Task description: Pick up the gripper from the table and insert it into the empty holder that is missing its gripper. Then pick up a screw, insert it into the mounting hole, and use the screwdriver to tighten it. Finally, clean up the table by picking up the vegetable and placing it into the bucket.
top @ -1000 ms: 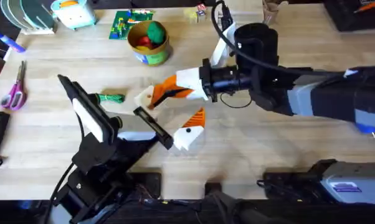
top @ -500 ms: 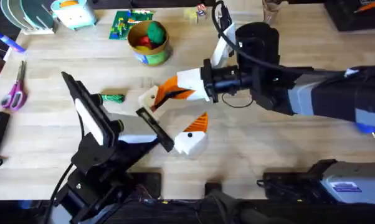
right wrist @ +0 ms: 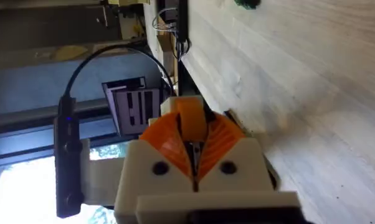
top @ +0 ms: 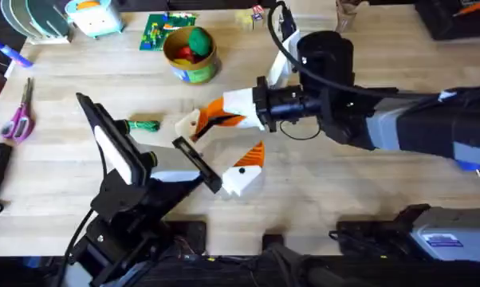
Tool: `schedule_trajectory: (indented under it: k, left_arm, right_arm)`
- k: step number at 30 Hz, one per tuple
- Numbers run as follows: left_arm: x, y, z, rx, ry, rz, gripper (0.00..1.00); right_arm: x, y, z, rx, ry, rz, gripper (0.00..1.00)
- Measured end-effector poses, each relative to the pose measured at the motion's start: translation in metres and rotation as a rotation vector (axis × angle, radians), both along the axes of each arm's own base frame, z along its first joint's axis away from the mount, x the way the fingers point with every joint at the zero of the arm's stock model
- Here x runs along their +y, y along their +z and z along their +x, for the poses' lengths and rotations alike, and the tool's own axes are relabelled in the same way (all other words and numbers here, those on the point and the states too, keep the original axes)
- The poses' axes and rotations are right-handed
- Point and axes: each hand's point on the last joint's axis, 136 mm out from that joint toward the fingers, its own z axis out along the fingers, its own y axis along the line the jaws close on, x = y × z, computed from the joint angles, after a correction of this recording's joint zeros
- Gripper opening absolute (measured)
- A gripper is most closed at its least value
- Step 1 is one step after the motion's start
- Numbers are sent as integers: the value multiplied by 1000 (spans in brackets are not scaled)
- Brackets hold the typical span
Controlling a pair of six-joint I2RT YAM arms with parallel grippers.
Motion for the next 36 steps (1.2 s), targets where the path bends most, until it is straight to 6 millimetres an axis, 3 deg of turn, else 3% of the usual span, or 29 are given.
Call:
schedule_trajectory:
  k: [5,10,22,36]
  left_arm:
    - [0,0,0,0,0,0,992]
    - [-1,0,-1,-1,-8,1,993]
    - [-6,1,-7,-20,-54,10,993]
    - [-12,3,-14,-42,-107,19,993]
  right_arm:
    - [0,0,0,2,0,-1,22]
    - [0,-1,-1,6,3,-2,181]
    - [-7,2,-4,35,48,20,325]
    - [-15,4,-6,66,92,46,433]
